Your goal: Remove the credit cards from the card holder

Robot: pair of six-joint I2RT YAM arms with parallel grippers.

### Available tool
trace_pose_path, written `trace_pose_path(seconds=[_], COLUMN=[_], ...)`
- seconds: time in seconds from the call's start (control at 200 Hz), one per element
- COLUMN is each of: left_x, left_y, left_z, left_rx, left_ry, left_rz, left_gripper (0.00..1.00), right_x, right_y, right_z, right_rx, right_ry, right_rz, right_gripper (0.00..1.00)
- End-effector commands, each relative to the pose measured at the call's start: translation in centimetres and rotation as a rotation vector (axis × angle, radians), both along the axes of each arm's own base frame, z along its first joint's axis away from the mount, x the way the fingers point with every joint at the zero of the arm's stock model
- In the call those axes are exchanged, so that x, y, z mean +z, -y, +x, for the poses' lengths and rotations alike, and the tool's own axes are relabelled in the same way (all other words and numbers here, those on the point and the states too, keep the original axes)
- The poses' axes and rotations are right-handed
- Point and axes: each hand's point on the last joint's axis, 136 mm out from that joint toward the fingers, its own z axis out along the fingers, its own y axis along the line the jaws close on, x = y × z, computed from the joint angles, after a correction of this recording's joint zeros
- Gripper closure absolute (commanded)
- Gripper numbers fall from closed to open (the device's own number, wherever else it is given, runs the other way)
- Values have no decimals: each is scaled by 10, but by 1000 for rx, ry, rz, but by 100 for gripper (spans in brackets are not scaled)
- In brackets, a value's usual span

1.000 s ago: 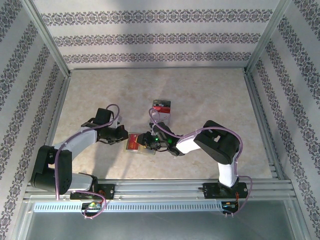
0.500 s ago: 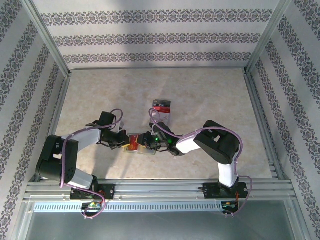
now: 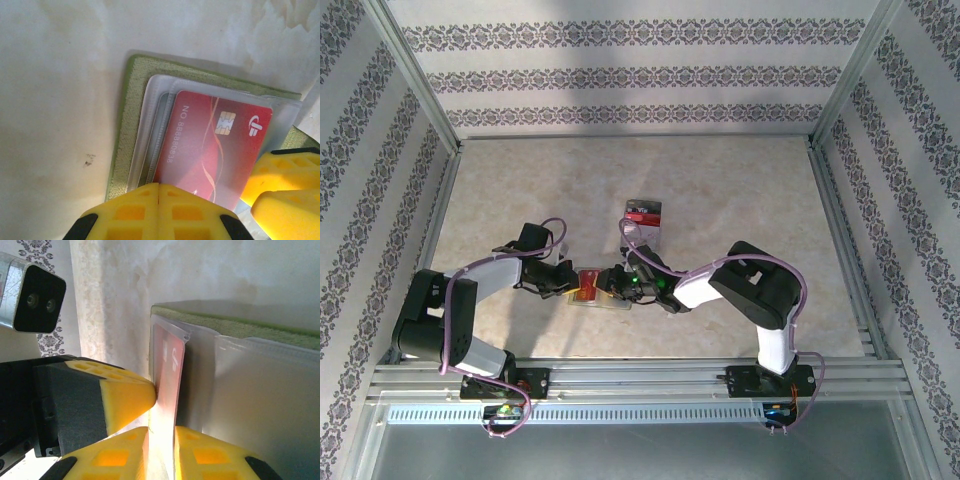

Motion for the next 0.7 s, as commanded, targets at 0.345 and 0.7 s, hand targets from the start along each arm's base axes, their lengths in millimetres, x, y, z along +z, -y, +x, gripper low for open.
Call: trace_pose_path(seconds=[0.345, 0.7], left_x=[-2, 101], left_y=[0, -27], left_z=[2, 25], left_rx=[10, 148], left_ry=[17, 434], left_rz=[12, 80], left_gripper=[96, 58], right_x=[19, 78], right_y=[11, 76], right_z=[5, 14], right_rx=[-41, -75], right_ry=[69, 321], right_rz=[-14, -223], right_gripper=[74, 55])
